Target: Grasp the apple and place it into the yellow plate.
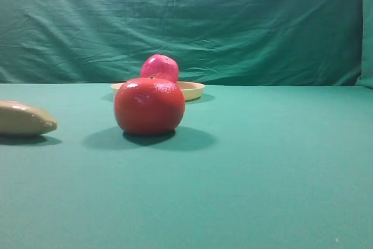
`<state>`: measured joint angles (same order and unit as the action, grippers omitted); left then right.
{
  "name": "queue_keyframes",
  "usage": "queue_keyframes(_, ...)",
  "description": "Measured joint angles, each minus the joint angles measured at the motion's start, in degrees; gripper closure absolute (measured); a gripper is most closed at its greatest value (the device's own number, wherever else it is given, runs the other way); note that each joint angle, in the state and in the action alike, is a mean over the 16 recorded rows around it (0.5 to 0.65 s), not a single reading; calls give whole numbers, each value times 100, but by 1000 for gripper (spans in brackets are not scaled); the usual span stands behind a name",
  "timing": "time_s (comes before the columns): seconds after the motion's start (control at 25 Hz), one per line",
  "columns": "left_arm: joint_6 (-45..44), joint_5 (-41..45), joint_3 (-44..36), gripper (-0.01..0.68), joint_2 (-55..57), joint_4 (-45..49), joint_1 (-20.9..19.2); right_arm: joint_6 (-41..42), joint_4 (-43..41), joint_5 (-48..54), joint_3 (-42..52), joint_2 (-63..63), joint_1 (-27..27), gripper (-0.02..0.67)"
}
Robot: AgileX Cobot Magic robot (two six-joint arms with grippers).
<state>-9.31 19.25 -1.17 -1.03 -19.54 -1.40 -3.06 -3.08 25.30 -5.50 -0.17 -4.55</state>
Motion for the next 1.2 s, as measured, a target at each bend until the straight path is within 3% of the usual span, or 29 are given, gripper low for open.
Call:
queue_keyframes(0.44,0,0,0,516,0,0,0,0,110,-252,632,-57,111,649)
queue_keyframes(1.2,0,0,0,516,0,0,0,0,150,-299,671,-57,111,649)
